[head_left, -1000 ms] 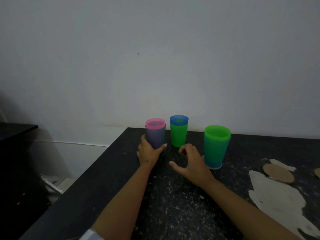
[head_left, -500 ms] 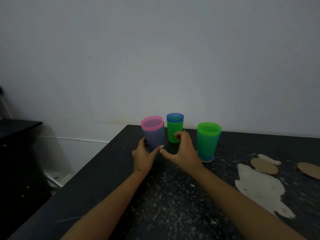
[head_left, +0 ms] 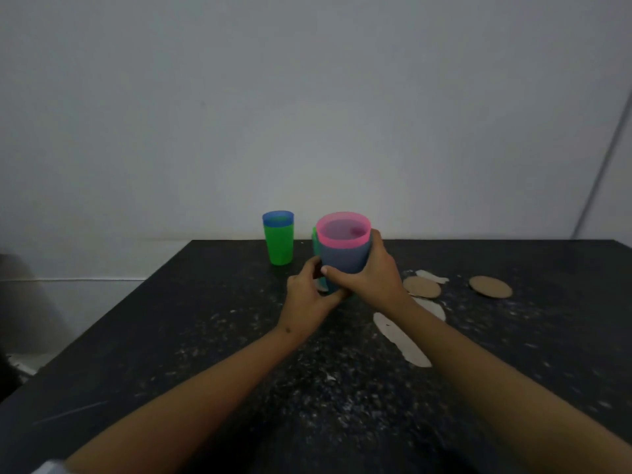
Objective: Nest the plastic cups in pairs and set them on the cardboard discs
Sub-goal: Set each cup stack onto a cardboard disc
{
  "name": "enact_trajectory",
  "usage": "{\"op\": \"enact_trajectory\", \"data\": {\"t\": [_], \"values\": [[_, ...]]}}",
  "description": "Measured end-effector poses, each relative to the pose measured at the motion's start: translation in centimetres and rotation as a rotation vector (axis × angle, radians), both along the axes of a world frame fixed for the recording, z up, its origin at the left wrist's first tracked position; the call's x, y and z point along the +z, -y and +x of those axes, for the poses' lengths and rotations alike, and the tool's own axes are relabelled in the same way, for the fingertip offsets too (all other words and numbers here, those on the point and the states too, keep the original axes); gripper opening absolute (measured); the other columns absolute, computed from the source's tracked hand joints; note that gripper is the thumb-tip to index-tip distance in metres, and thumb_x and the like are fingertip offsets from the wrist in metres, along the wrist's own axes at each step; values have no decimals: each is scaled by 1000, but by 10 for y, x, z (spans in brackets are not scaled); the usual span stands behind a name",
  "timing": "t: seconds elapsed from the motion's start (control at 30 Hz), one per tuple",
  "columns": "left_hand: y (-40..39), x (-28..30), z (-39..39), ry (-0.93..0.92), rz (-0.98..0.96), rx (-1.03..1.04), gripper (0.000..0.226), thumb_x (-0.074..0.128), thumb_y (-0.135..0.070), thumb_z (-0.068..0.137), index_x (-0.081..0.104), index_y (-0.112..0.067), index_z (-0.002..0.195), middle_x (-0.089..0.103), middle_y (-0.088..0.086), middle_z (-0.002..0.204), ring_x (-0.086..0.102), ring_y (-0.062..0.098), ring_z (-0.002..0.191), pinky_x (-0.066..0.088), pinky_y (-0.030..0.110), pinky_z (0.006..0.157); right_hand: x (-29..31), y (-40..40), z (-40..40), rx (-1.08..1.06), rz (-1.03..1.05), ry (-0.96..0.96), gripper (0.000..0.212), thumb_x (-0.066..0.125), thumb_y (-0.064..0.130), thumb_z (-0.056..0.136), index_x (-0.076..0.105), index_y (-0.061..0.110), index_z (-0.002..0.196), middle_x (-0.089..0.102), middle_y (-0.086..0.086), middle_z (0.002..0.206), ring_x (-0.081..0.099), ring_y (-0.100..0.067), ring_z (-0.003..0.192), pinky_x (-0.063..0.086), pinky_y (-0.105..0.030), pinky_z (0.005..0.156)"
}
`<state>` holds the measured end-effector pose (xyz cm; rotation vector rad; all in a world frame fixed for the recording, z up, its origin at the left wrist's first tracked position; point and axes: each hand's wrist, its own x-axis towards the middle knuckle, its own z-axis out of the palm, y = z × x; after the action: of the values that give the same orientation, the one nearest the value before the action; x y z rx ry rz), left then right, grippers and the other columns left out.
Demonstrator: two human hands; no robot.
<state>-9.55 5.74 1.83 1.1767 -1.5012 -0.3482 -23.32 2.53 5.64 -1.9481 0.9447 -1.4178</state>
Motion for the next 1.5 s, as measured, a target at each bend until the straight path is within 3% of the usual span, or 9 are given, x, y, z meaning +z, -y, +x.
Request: {"op": "enact_trajectory", "data": {"t": [0.13, 0.27, 0.43, 0.6, 0.7, 1.0, 1.2, 1.3, 1.5], "values": [[11, 0, -54, -1, 35, -219, 61, 72, -21, 80, 41, -17, 132, 56, -11, 124, 53, -14, 109, 46, 7, 87, -2, 5, -57, -112, 29, 13, 76, 87, 36, 56, 39, 30, 115, 50, 28, 100, 52, 22, 85, 44, -1, 61], [24, -19, -91, 293, 207, -244, 73, 55, -50, 87, 25, -17, 145, 40, 2, 148, 40, 15, 134, 38, 38, 109, -5, 17, -104, -172, 44, 13, 70, 85, 38, 59, 41, 30, 113, 53, 23, 102, 54, 15, 87, 46, -2, 61], [50, -34, -114, 632, 259, -120, 71, 42, -51, 93, 21, -10, 146, 30, 10, 153, 23, 22, 143, 16, 38, 117, -10, 43, -127, -247, 86, 26, 71, 85, 39, 58, 44, 31, 116, 54, 12, 108, 54, -4, 93, 48, -5, 59], [79, -39, -117, 635, 494, -37, 75, 38, -52, 94, 15, -6, 148, 20, 10, 157, 12, 24, 146, 6, 40, 120, -18, 74, -127, -308, 102, 40, 78, 84, 38, 61, 43, 22, 125, 56, 4, 116, 53, -10, 99, 47, -10, 69], [84, -47, -116, 649, 475, -13, 70, 39, -49, 93, 22, -6, 146, 25, 11, 156, 15, 25, 146, 7, 40, 120, -27, 89, -125, -330, 113, 43, 80, 85, 38, 60, 43, 20, 126, 57, -1, 123, 53, -12, 102, 48, -24, 77], [86, -47, -115, 628, 419, -14, 63, 43, -42, 91, 31, -8, 142, 33, 11, 152, 23, 24, 143, 12, 40, 120, -50, 103, -124, -349, 182, 104, 74, 84, 35, 62, 43, 21, 121, 58, -4, 125, 53, -11, 99, 45, -20, 74], [82, -44, -116, 585, 435, -20, 63, 45, -43, 91, 31, -8, 142, 37, 12, 149, 27, 25, 140, 14, 39, 119, -55, 100, -123, -367, 216, 70, 94, 87, 34, 57, 36, 11, 132, 48, -10, 134, 50, -23, 120, 47, -34, 92], [77, -39, -113, 486, 425, -14, 60, 47, -38, 91, 31, -9, 142, 41, 11, 145, 38, 26, 133, 29, 39, 113, -57, 85, -124, -514, 142, 14, 102, 86, 40, 56, 33, 9, 137, 42, -12, 134, 42, -25, 124, 42, -43, 101], [54, -32, -107, 269, 274, -27, 50, 49, -26, 92, 34, -16, 138, 49, 7, 140, 48, 21, 126, 43, 37, 100, -47, 41, -115, -737, -175, 91, 62, 79, 23, 67, 46, 5, 116, 42, -7, 105, 45, -22, 94, 46, -42, 81]]}}
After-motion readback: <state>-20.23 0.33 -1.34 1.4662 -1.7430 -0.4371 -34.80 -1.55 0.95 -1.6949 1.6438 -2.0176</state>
